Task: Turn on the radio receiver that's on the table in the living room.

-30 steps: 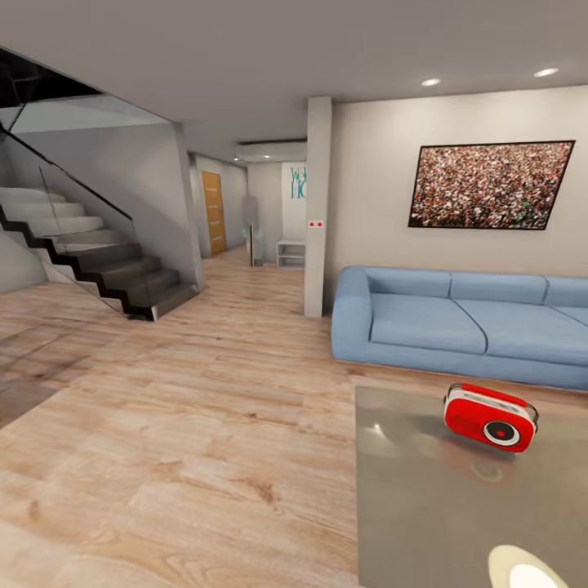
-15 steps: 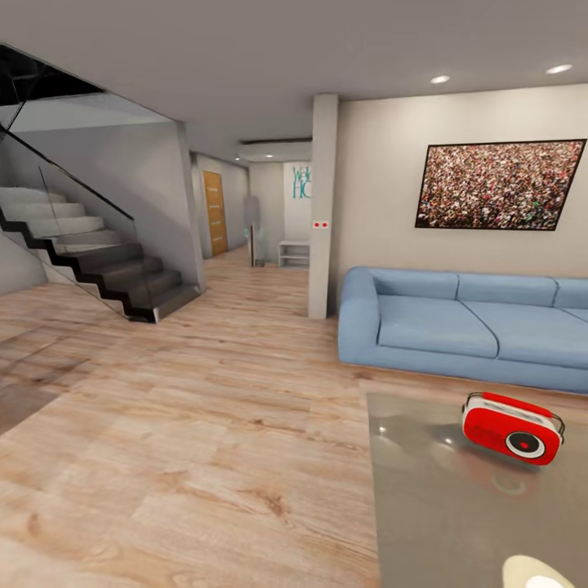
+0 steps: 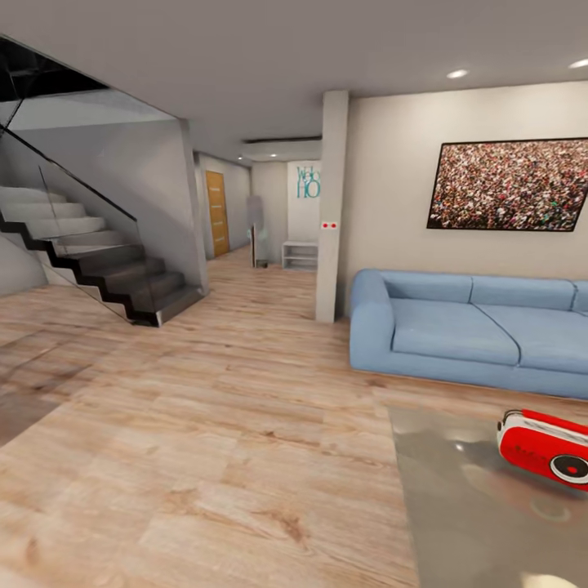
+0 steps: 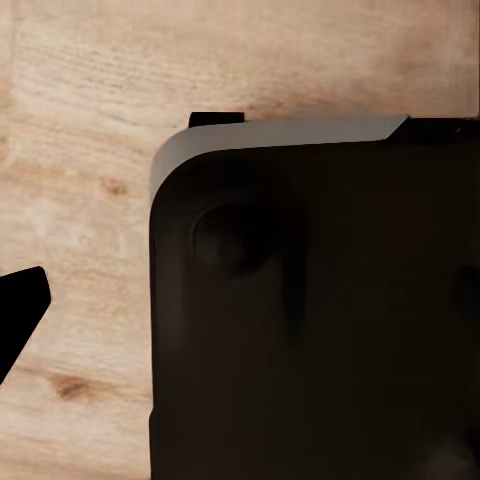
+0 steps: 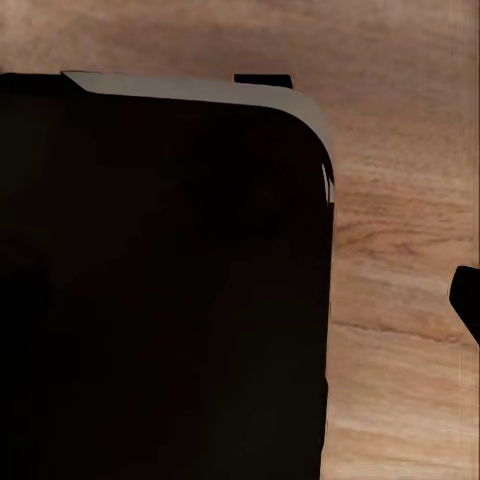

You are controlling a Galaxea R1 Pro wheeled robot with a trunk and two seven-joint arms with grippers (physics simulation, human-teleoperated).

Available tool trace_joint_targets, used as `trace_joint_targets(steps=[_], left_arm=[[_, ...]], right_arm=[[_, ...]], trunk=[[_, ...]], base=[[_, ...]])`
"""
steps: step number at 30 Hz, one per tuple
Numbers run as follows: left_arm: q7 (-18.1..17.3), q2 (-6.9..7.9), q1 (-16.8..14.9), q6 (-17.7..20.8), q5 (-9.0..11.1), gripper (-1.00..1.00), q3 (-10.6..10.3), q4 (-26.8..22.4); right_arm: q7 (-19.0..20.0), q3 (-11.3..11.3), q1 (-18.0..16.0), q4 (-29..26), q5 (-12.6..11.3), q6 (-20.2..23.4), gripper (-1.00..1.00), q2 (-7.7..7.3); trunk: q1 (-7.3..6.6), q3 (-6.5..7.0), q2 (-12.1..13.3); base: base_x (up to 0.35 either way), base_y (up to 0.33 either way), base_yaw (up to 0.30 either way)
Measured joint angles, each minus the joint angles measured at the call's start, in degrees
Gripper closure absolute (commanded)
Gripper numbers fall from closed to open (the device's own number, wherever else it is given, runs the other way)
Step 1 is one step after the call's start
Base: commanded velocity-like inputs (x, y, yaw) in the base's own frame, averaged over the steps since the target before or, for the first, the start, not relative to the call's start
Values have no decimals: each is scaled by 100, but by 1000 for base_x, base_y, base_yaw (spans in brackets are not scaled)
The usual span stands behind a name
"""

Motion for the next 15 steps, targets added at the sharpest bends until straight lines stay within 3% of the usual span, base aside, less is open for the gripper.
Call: trace_joint_targets(steps=[15], left_arm=[[-3,4,0,1,9,-100,-1,0]], right_arm=[[0,5,0,-2,0,0,-100,2]], trunk=[[0,0,0]], base=[[320,78,0]])
